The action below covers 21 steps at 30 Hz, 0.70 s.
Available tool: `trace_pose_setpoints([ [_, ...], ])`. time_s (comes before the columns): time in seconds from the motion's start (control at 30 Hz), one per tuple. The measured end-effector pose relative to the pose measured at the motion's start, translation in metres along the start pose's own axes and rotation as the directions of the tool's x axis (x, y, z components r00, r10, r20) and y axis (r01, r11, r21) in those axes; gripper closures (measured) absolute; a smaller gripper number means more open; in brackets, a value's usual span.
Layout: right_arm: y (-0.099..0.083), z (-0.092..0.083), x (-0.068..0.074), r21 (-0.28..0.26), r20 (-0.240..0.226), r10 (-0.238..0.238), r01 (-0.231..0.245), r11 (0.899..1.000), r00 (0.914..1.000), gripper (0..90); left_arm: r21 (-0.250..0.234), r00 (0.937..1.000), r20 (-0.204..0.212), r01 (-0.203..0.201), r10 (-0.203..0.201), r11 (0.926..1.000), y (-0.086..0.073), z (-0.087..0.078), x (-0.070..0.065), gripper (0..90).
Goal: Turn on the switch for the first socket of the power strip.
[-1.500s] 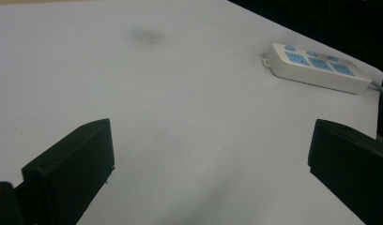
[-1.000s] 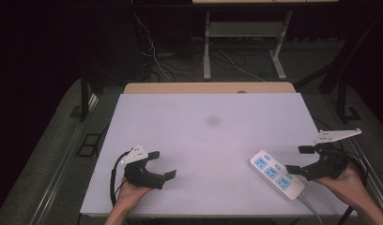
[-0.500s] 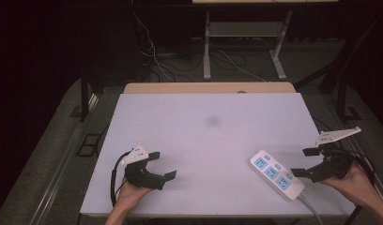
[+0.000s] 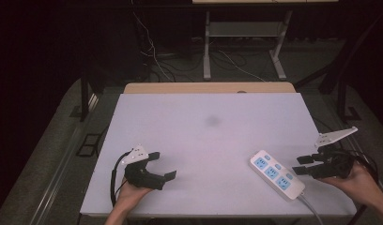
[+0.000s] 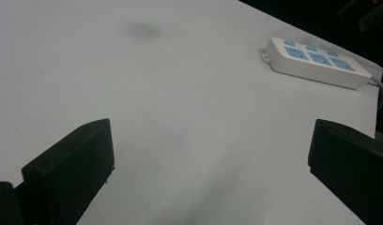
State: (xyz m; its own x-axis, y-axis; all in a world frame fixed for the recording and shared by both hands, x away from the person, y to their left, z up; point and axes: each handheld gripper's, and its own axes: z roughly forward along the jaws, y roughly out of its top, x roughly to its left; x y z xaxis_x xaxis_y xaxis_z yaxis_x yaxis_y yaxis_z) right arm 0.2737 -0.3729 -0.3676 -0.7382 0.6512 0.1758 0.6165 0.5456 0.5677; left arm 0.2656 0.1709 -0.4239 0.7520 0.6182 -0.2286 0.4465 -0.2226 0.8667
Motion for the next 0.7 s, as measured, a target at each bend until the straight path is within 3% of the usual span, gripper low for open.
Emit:
trace_pose_setpoints([
  [0.2, -0.001, 0.0, -0.004, 0.011, 0.007, 0.035, -0.035, 0.999, 0.9994, 66.6, 0.004, 1.0, 0.001, 0.002, -0.002, 1.0, 0.0, 0.0, 0.0, 0.0],
  [0.5, -0.003, 0.001, -0.007, 0.03, -0.009, 0.034, -0.034, 0.999, 0.9994, 88.1, 0.005, 1.0, 0.002, 0.002, -0.002, 1.0, -0.001, 0.001, 0.0, 0.0],
  [0.7, -0.006, 0.007, -0.011, 0.048, -0.029, 0.033, -0.032, 0.998, 0.999, 89.4, 0.005, 1.0, 0.003, 0.004, -0.004, 1.0, -0.001, 0.001, 0.0, 0.0],
])
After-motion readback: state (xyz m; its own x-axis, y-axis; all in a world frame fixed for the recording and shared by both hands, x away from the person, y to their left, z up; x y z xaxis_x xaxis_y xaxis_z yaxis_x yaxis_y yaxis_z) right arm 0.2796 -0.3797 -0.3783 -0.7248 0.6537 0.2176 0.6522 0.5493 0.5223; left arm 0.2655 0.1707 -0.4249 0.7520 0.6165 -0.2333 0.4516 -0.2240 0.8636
